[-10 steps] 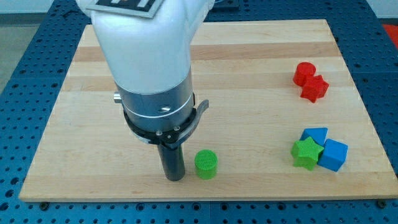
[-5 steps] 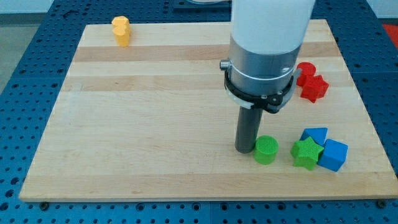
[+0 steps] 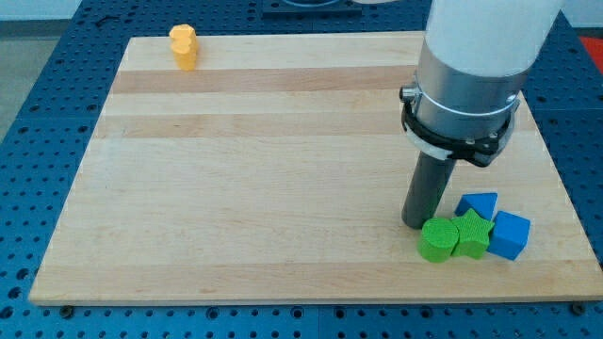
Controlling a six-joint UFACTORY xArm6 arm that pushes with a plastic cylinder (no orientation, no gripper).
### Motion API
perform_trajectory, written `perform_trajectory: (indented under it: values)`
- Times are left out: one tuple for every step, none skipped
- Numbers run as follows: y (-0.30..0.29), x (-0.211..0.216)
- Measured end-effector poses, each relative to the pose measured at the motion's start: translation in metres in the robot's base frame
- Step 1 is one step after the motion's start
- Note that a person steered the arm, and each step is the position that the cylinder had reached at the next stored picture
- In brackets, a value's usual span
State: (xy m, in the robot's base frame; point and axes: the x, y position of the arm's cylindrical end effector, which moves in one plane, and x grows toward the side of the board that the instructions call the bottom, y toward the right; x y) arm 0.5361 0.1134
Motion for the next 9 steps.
perform_trajectory:
  values:
    - [-0.016, -0.019]
    - [-0.018, -0.026]
    - [-0.015, -0.028]
    - [-0.004, -0.040]
    - [0.015, -0.075]
    - [0.056, -0.101]
    - [0.081, -0.101]
    - [0.091, -0.101]
    - [0.095, -0.086]
